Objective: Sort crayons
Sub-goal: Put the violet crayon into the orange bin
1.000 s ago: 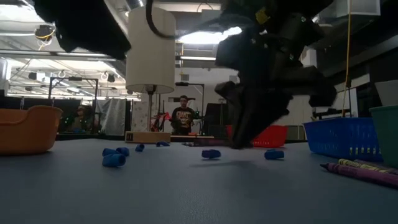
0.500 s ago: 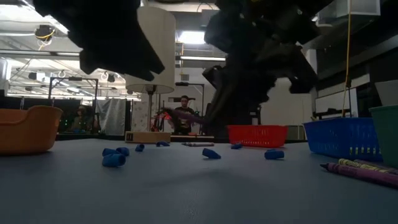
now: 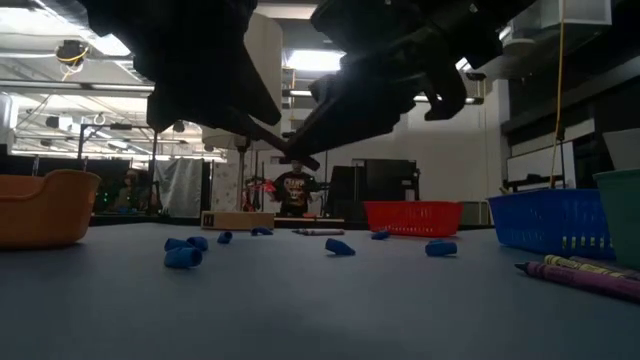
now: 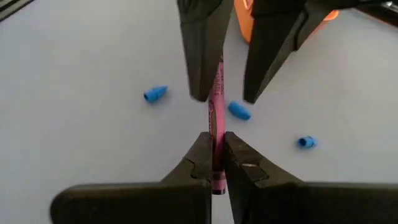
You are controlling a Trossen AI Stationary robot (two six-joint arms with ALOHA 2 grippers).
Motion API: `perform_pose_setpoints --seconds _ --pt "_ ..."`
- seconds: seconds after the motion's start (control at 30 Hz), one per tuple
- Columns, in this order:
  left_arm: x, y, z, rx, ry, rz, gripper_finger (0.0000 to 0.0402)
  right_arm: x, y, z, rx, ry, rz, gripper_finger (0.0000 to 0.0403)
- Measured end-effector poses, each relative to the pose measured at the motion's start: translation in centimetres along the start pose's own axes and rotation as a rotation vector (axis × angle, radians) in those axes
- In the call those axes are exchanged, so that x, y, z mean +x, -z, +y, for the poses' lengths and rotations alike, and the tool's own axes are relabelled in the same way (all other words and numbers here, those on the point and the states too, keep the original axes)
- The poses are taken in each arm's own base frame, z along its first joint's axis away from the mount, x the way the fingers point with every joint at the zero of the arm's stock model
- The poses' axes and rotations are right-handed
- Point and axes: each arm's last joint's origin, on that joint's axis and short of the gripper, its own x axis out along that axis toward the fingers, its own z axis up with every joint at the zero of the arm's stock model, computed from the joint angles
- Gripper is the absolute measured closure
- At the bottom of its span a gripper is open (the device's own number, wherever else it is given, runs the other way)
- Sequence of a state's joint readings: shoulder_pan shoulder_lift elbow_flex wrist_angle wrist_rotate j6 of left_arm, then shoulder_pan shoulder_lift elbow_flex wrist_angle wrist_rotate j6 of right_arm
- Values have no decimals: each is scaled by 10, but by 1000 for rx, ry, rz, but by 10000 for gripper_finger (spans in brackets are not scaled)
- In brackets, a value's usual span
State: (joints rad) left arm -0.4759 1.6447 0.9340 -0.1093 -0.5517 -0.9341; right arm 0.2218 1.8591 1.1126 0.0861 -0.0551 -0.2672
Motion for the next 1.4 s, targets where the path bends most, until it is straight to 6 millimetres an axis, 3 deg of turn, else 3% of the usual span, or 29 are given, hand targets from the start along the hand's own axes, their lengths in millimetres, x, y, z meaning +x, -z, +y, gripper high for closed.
perform_pose_setpoints --seconds 0.4,1.1,1.4 --pt "4 -4 3 -12 13 35 279 0 -2 -2 -1 51 -12 386" --pt "4 -4 5 -6 1 35 377 0 -2 -2 0 51 -10 385" --pt "4 -4 4 -6 2 36 386 0 -2 -2 -1 50 -10 330"
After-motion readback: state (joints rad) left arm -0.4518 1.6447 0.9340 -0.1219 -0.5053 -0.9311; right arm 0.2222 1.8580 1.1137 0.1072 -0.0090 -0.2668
